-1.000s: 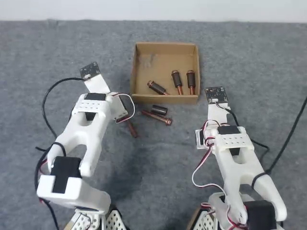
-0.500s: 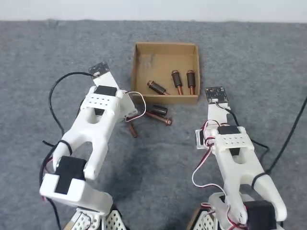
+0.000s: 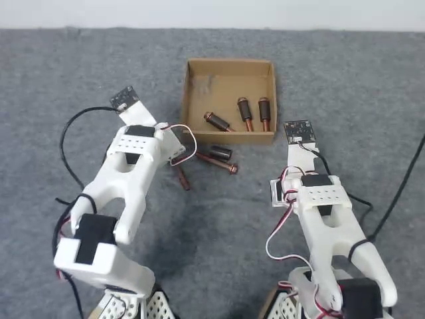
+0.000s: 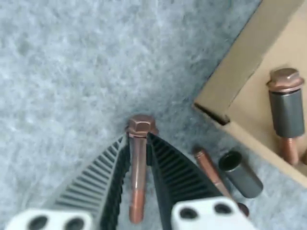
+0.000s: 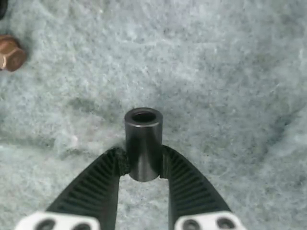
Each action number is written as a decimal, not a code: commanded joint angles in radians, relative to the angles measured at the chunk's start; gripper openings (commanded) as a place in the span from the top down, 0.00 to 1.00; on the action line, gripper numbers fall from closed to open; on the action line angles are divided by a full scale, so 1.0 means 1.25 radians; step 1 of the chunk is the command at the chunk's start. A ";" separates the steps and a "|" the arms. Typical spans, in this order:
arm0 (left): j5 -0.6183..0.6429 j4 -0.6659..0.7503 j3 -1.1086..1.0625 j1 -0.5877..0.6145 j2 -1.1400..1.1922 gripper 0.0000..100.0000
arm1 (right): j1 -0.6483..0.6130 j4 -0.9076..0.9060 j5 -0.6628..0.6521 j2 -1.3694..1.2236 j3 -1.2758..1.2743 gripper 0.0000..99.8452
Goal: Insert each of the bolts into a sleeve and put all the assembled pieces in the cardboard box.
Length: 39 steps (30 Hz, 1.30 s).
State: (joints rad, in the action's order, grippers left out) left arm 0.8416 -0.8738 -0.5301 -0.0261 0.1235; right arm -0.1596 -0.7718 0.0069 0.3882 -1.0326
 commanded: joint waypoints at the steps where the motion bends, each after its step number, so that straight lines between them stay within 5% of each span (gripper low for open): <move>1: 0.006 -0.038 0.063 0.005 0.037 0.95 | 0.009 0.008 -0.016 0.041 0.007 0.99; 25: -0.022 -0.061 0.017 -0.014 -0.048 0.95 | 0.009 0.012 -0.017 0.041 0.007 0.99; 31: -0.021 -0.061 0.029 -0.014 0.009 0.84 | 0.009 0.009 -0.017 0.041 0.007 0.99; 39: 0.014 -0.068 0.066 -0.012 0.064 0.83 | 0.009 0.008 -0.017 0.041 0.006 0.99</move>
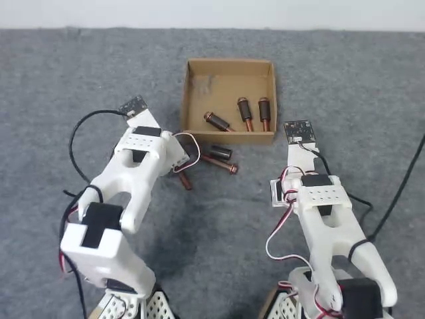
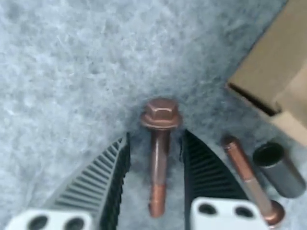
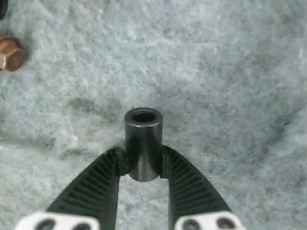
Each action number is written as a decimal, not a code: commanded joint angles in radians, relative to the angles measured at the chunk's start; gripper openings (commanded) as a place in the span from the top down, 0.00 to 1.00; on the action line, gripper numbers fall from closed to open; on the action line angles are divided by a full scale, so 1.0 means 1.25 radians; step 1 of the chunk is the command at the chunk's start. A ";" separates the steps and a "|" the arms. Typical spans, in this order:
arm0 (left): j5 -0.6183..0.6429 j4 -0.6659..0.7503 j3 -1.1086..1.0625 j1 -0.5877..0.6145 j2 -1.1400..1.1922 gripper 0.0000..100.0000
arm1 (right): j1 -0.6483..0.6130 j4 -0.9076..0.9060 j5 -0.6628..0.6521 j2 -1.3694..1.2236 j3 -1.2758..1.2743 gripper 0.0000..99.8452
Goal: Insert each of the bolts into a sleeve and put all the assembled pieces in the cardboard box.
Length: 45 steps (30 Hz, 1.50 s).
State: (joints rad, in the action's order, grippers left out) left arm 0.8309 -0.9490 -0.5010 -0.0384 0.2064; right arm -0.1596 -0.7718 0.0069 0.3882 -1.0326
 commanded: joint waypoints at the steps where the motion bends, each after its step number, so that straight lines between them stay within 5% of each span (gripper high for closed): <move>1: 0.026 -0.007 0.042 -0.002 0.000 0.83 | 0.009 0.008 -0.017 0.041 0.006 0.99; 7: 0.026 -0.010 0.079 0.002 0.033 1.00 | 0.008 0.008 -0.017 0.041 0.006 0.99; 14: 0.000 -0.052 0.112 -0.002 0.059 0.99 | 0.008 0.014 -0.017 0.041 -0.004 0.99; 26: -0.463 0.060 -0.072 -0.004 -0.166 0.99 | 0.014 0.026 -0.012 0.051 0.000 0.99; 45: -0.474 0.095 -0.137 -0.004 -0.225 0.99 | 0.007 0.416 -0.010 0.041 -0.001 0.99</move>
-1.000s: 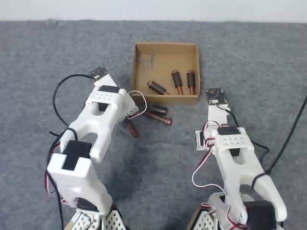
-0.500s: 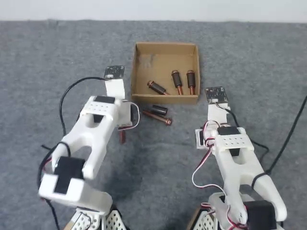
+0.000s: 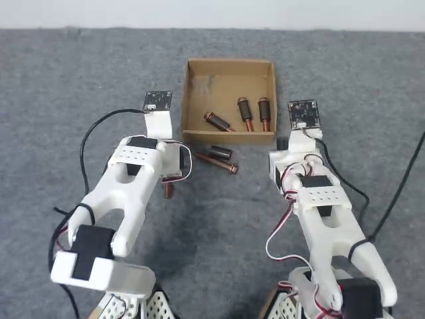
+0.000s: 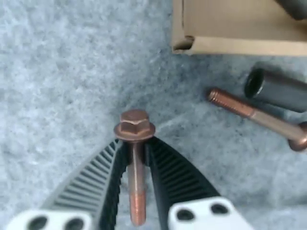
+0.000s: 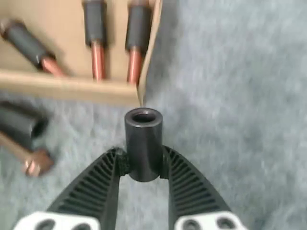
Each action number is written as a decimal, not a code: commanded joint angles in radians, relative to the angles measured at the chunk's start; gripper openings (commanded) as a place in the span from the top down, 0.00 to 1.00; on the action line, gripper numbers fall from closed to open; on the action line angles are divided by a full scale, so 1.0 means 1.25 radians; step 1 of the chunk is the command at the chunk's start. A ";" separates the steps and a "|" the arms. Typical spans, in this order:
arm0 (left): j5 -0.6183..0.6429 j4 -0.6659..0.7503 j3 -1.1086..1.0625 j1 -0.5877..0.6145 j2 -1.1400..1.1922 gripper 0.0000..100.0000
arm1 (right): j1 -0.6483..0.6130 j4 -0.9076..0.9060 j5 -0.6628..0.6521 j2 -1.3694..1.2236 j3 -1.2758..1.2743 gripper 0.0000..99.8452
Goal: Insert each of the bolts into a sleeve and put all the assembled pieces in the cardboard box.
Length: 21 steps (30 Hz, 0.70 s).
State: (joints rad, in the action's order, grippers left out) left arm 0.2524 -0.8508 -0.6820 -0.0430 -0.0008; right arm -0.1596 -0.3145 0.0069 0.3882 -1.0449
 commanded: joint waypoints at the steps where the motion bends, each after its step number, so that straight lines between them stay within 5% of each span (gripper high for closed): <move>1: -0.011 0.016 0.008 0.000 -0.059 0.99 | 0.007 0.064 -0.009 0.040 0.009 0.99; 11: -0.011 0.016 0.008 0.000 -0.059 0.99 | 0.007 0.363 0.178 -0.125 0.009 0.99; 15: -0.011 0.016 0.008 0.000 -0.059 0.99 | 0.008 0.560 0.277 -0.186 0.009 0.99; 21: -0.012 0.016 0.008 0.000 -0.059 0.99 | 0.007 0.919 0.292 -0.310 0.018 0.99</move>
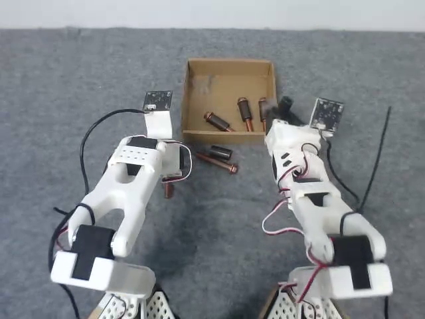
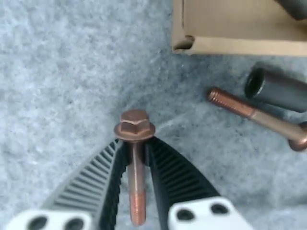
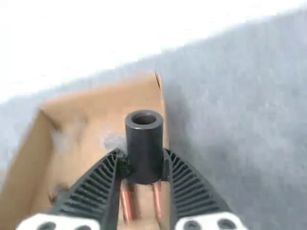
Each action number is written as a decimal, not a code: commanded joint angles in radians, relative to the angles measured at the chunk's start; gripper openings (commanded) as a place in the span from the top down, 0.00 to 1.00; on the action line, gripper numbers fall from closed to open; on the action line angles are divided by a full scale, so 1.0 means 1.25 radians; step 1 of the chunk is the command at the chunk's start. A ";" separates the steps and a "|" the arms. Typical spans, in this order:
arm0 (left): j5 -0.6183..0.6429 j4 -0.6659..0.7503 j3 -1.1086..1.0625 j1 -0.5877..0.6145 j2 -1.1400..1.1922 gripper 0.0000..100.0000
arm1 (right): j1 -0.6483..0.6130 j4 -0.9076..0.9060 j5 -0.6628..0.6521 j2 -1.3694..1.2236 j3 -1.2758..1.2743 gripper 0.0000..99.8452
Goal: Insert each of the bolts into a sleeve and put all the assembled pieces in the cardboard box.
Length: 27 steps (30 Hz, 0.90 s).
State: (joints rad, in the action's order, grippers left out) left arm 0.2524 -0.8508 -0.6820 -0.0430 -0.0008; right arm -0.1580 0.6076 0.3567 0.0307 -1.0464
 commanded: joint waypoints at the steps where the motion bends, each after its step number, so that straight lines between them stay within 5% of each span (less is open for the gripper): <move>1: -0.012 0.016 0.008 0.000 -0.059 0.99 | 0.004 0.228 0.011 -0.048 0.031 0.99; 11: -0.012 0.017 0.008 0.000 -0.059 0.99 | -0.082 0.493 -0.220 -0.240 0.018 0.99; 27: -0.012 0.032 0.007 0.000 -0.059 0.99 | -0.219 0.865 -0.269 -0.253 -0.351 0.99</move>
State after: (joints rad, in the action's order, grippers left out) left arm 0.2524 -0.8355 -0.6820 -0.0430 -0.0008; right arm -0.4112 1.6065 0.0376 -0.3023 -1.4285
